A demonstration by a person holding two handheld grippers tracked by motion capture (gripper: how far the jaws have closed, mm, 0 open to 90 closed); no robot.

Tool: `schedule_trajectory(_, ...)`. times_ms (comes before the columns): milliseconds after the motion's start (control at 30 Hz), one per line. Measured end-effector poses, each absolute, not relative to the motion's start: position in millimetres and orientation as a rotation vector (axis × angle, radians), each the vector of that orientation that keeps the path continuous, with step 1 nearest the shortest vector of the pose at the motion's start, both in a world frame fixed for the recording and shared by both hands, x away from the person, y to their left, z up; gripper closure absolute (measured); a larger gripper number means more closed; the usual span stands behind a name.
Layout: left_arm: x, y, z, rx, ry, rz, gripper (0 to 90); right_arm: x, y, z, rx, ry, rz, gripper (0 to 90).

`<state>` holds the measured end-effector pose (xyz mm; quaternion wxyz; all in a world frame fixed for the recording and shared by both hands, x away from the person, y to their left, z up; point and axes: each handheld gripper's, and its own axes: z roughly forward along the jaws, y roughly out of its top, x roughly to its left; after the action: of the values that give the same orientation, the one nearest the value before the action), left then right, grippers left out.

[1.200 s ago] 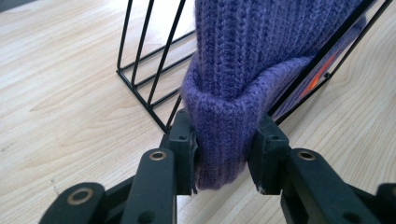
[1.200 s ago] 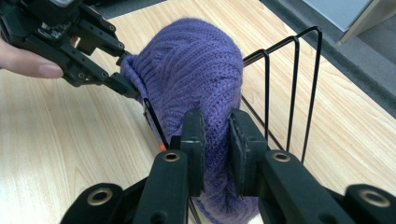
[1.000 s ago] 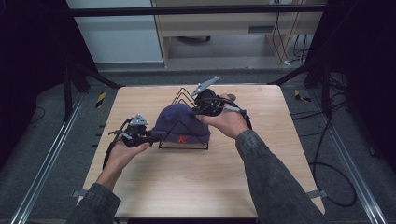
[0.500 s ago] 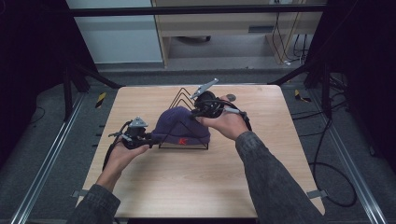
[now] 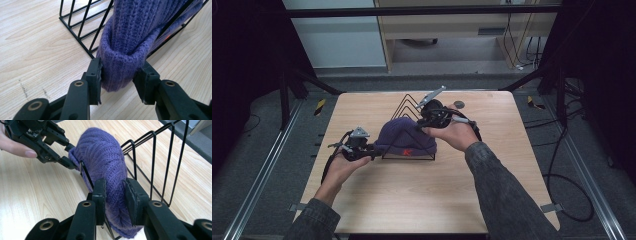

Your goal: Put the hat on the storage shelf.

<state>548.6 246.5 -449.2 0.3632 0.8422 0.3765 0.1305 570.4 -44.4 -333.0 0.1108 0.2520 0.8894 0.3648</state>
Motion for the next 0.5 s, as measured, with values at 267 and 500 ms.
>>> schedule_trajectory(267,545.7,253.1,-453.7,2.148,0.985,0.325,59.2,568.6,-48.3,-334.4,0.747,2.604,1.090,68.9)
schedule_trajectory(500,544.1,255.1,-452.4,2.130,0.987,0.324,59.1,567.2,-49.8,-335.0,0.749,2.607,1.083,67.9)
